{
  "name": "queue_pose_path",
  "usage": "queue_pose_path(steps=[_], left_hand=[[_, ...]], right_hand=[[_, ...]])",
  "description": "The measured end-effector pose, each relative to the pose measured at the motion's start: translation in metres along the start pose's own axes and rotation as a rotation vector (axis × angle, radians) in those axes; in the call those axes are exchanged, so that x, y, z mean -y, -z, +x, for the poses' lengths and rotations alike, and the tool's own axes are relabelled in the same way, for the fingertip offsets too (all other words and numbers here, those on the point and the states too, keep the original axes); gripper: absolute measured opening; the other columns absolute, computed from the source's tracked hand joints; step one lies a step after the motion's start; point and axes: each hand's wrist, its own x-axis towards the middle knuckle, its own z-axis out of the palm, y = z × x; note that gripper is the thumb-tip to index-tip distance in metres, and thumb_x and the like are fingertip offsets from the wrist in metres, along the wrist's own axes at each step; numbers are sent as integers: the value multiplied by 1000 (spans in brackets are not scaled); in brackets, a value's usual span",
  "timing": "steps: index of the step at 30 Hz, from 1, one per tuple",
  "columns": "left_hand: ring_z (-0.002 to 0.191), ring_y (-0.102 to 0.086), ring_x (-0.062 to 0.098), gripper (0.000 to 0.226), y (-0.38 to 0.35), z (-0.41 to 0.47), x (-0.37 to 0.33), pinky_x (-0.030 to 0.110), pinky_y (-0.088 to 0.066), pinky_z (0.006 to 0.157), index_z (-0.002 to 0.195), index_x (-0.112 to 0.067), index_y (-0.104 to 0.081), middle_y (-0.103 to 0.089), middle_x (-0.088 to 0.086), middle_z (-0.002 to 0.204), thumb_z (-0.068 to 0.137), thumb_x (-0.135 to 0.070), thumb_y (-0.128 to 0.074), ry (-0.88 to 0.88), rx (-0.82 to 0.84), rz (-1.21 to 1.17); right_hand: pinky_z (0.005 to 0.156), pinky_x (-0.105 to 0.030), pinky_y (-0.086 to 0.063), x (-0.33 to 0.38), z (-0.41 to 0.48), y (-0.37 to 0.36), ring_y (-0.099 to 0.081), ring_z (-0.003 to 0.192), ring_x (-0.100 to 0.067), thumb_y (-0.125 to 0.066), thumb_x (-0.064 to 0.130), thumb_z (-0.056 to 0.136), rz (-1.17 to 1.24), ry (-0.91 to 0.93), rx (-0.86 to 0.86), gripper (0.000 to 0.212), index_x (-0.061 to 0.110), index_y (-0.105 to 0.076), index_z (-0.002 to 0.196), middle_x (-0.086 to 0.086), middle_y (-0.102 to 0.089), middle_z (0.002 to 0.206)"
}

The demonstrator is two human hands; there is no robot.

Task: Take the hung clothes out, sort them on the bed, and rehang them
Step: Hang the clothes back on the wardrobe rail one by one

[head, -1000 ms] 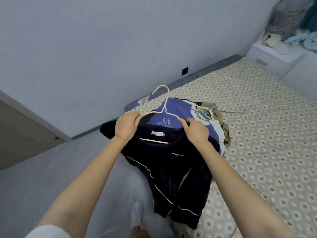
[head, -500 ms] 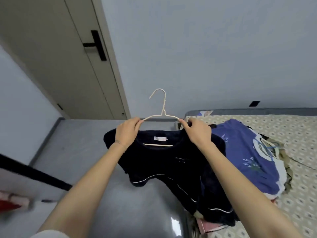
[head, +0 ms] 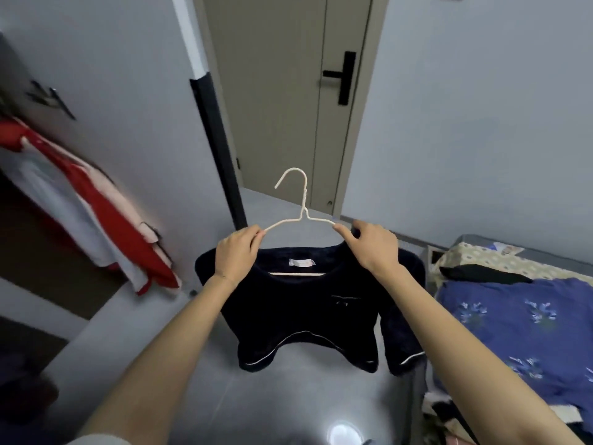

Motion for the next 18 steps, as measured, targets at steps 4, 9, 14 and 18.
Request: queue_pose_path(steps=[4,9,14,18], left_hand=[[64,-63,28,42,41,-25,56,35,-45,52,86,-13,-66,-66,2,72,98,-41,-38,46,-113,22],[67,-62,30,39,94,-53,120,37,-47,56,86,-11,-67,-67,3,74,98,-36,-40,134,-197,78],[74,-63,31,24,142,-80,188,39,-48,65,91,-7,-70,-70,7,81,98,-21,-52,296,-265,131],[73,-61,29,17,178,-98,239,41,-47,63,91,-9,-69,-67,5,79,99,-16,-56,411,-287,170]], right_hand=[[50,-34,-35,68,-2,-19,-45,51,-19,-35,68,94,32,138,32,62,16,-41,61,2,-47,55],[52,-35,-36,151,-2,-49,-51,58,-27,-34,66,95,53,311,100,60,19,-39,60,2,-47,54],[54,-34,-41,241,3,-78,-55,63,-26,-33,68,94,101,485,160,63,15,-54,68,0,-56,61],[62,-34,-48,313,15,-102,-57,65,-25,-36,68,94,153,595,204,58,19,-59,73,1,-59,64]])
